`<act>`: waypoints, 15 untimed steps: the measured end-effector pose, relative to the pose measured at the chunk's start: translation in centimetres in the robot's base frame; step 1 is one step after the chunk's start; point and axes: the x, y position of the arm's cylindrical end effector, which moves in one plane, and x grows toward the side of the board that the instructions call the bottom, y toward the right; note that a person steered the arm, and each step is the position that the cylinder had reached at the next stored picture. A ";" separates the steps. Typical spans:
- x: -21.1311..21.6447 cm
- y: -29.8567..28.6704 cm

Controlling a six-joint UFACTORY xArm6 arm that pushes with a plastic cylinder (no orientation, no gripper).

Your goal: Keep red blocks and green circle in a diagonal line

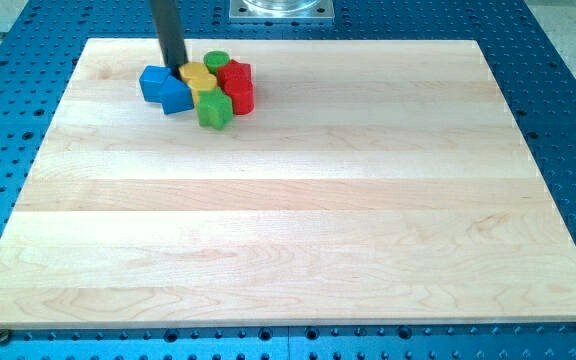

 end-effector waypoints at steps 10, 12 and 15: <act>4.4 18.5; -0.8 27.6; 0.6 16.8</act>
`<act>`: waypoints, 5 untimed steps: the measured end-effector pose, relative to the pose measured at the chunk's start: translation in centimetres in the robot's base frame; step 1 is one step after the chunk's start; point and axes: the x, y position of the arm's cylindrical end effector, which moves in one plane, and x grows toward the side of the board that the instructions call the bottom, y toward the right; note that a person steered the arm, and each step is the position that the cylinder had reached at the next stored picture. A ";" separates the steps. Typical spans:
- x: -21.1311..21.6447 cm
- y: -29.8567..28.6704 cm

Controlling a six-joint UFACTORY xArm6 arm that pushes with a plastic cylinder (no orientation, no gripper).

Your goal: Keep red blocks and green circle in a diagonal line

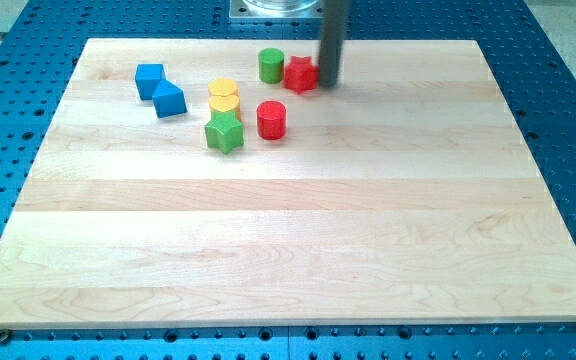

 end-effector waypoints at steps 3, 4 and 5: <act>-0.6 -2.8; 0.7 -3.6; 1.7 -0.8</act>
